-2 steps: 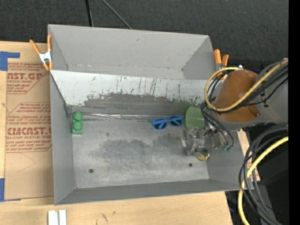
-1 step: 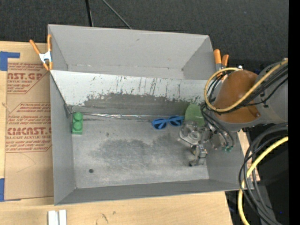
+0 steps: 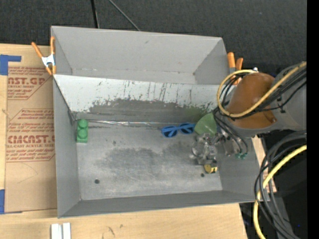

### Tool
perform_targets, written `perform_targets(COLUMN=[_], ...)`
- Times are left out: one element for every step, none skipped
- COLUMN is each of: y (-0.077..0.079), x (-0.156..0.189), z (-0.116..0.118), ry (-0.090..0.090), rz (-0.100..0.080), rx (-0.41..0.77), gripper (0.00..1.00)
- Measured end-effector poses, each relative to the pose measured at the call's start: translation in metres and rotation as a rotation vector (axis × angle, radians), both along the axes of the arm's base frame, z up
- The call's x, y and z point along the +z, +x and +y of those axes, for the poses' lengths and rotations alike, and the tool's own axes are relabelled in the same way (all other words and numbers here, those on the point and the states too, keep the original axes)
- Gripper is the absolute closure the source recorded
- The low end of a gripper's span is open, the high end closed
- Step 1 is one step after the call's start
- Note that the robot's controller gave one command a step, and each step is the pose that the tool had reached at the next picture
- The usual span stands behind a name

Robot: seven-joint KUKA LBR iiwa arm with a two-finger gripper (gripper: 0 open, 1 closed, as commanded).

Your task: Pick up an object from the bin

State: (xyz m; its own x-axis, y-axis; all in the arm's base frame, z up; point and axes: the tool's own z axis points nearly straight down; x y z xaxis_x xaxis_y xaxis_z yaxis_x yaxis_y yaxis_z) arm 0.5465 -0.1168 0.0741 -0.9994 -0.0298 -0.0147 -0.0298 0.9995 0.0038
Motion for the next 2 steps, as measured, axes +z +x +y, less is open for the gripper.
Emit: perform_targets(y=[-0.028,-0.029], x=[0.139,0.075], z=[0.023,0.044], ry=[-0.005,-0.001], rz=[0.006,0.020], rx=[-0.012,-0.338], gripper=[1.00,1.00])
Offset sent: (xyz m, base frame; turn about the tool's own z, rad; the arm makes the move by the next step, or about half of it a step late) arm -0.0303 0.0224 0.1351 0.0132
